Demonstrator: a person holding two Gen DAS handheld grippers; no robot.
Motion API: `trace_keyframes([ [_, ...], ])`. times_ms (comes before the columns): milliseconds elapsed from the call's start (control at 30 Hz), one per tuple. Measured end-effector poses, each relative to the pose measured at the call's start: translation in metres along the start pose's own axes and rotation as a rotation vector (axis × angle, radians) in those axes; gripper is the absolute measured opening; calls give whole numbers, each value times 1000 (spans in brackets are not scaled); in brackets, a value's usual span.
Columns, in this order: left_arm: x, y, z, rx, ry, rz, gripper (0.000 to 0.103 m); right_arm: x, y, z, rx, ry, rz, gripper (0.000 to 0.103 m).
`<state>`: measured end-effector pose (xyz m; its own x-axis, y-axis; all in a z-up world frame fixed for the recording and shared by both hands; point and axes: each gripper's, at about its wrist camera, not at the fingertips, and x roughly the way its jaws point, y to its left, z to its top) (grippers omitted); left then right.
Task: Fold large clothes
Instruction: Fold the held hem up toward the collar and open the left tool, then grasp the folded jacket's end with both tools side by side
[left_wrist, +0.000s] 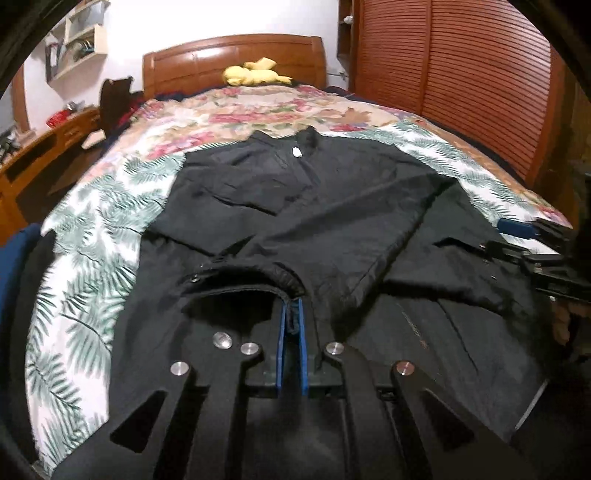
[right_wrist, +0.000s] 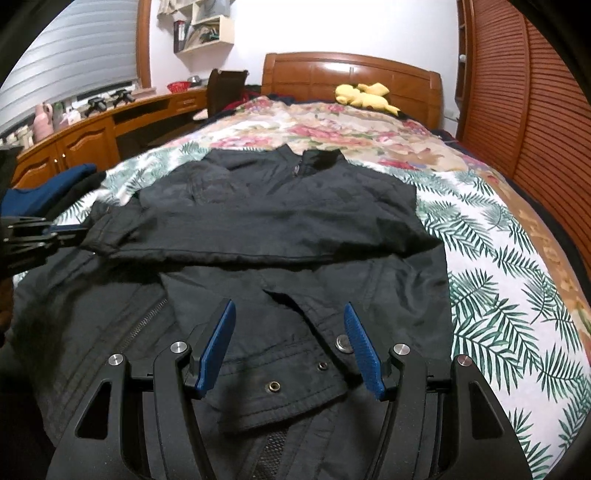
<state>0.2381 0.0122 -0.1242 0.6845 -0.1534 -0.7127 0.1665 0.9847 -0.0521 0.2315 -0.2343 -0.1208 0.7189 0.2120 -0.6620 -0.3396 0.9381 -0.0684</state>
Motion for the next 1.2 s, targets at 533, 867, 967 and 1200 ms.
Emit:
trace_keyframes([
  [533,-34,7,-37,-4,-16,11,31,6,5,-6,-21,16,0,62],
  [867,-59,47,-69,-33,15,69,34,19,9,-13,-37,55,-4,62],
  [967,-65,62,-81,-45,30,97,35,23,11,-14,-43,62,-11,62],
  [1200,-58,89,-97,-75,94,124,36,22,10,-14,-36,62,-22,62],
])
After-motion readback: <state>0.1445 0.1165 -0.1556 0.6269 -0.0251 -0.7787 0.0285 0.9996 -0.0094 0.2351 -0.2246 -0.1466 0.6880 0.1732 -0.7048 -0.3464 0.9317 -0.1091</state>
